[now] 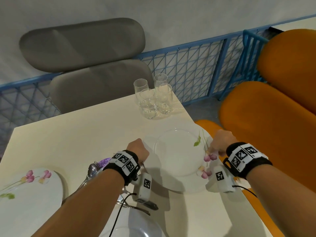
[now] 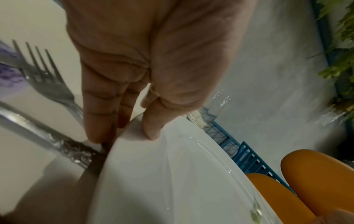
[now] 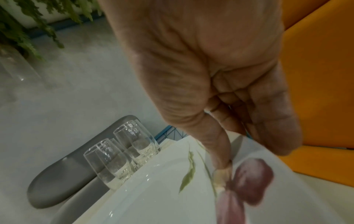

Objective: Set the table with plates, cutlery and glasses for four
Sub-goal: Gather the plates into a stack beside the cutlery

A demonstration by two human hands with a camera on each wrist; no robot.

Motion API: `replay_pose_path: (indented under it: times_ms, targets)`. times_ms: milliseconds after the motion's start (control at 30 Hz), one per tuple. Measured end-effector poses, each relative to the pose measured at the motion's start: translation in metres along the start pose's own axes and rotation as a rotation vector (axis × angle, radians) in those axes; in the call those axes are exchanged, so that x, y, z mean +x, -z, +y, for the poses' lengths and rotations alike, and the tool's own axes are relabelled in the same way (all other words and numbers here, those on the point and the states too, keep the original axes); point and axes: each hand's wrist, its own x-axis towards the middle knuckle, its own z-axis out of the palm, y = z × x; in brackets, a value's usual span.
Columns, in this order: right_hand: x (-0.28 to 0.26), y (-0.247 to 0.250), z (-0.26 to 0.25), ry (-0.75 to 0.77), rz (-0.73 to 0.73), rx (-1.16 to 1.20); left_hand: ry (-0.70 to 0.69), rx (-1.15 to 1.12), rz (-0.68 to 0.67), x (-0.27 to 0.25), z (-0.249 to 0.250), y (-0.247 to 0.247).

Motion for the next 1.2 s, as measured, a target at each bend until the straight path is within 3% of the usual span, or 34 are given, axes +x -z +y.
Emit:
replay_pose_path:
  times_ms: [133,367,733,833,933,1100,1200]
  targets:
    - [-0.002,-0.002,-0.001,0.000,-0.032,0.060,-0.041,-0.043,-0.039,-0.001,0.000,-0.003]
    - [-0.010,-0.005,-0.001,0.081,-0.039,-0.043,-0.103,0.044,0.023,-0.004,0.001,-0.005]
    - [-0.012,-0.009,0.004,0.071,-0.091,-0.080,-0.111,0.025,-0.024,-0.014,0.001,-0.005]
    - [-0.021,-0.004,-0.003,0.054,-0.106,-0.086,-0.103,0.030,0.017,-0.023,-0.006,0.004]
    - [-0.038,-0.003,-0.010,0.059,-0.045,-0.117,-0.097,-0.039,0.053,-0.039,-0.026,0.017]
    - [-0.081,-0.013,-0.036,0.217,0.254,-0.235,-0.054,-0.100,0.069,-0.084,-0.083,0.033]
    - [-0.112,-0.034,-0.056,0.391,0.188,-0.178,-0.089,-0.047,0.045,-0.113,-0.120,0.026]
